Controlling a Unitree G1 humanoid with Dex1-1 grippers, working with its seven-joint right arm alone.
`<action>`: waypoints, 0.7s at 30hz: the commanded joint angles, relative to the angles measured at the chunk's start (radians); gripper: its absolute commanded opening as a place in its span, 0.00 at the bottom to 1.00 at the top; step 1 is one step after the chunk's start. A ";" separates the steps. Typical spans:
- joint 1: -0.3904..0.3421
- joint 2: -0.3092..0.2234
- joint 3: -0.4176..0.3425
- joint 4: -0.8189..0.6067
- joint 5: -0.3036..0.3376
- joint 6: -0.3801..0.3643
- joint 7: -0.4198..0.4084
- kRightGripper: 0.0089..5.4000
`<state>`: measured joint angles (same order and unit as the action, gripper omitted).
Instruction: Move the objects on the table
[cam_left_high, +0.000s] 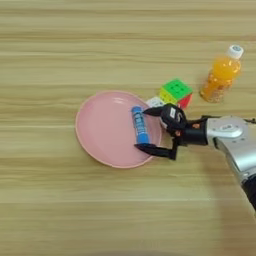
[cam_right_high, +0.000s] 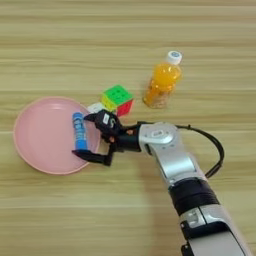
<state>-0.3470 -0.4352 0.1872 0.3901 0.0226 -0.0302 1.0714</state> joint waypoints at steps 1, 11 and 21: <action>-0.066 -0.036 -0.019 -0.026 -0.016 -0.012 -0.044 0.99; -0.061 -0.035 -0.003 -0.018 -0.024 -0.022 -0.031 0.99; -0.058 -0.011 0.015 0.027 0.015 -0.007 0.048 0.93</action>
<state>-0.3545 -0.4283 0.2125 0.4322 0.0278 -0.0311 1.1315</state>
